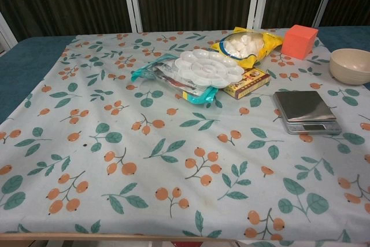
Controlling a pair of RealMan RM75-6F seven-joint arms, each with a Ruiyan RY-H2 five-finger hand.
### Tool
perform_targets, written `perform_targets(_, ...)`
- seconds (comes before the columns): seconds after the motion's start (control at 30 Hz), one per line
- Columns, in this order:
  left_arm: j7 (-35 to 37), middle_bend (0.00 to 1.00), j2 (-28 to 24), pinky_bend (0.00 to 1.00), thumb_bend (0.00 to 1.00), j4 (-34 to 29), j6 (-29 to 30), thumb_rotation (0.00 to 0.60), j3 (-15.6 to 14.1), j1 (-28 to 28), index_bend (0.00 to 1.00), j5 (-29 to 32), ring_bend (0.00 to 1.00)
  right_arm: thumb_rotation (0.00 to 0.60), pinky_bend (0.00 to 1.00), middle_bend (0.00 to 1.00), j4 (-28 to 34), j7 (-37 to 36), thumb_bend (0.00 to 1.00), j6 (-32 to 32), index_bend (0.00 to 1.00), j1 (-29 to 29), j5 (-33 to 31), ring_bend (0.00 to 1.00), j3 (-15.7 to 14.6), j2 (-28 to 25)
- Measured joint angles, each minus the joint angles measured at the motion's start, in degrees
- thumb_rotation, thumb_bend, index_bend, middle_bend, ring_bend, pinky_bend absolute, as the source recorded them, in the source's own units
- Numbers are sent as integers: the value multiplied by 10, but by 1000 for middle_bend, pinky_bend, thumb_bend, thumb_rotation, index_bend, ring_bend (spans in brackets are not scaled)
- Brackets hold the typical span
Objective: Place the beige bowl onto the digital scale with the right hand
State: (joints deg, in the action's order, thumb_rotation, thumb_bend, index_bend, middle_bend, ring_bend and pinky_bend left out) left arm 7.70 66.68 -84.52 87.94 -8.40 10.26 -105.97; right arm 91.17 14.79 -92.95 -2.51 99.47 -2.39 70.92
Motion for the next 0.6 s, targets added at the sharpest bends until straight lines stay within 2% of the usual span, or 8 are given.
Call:
perform_targets(0.2, 0, 1, 1, 62, 438, -1, -5, 600, -1, 2, 0, 0, 33, 600, 0, 0, -3, 11, 337, 20, 58, 10, -3, 0, 3, 3)
perform_targets(0.37, 5, 1, 0, 62, 439, -2, -7, 600, -1, 4, 0, -1, 33, 600, 0, 0, -8, 25, 351, 63, 197, 41, -6, 0, 15, 13)
perform_targets(0.6, 12, 1, -2, 63, 438, -1, -8, 600, -1, 6, 0, 1, 34, 600, 0, 0, -15, 92, 613, 187, 404, 126, -23, 0, 46, 39)
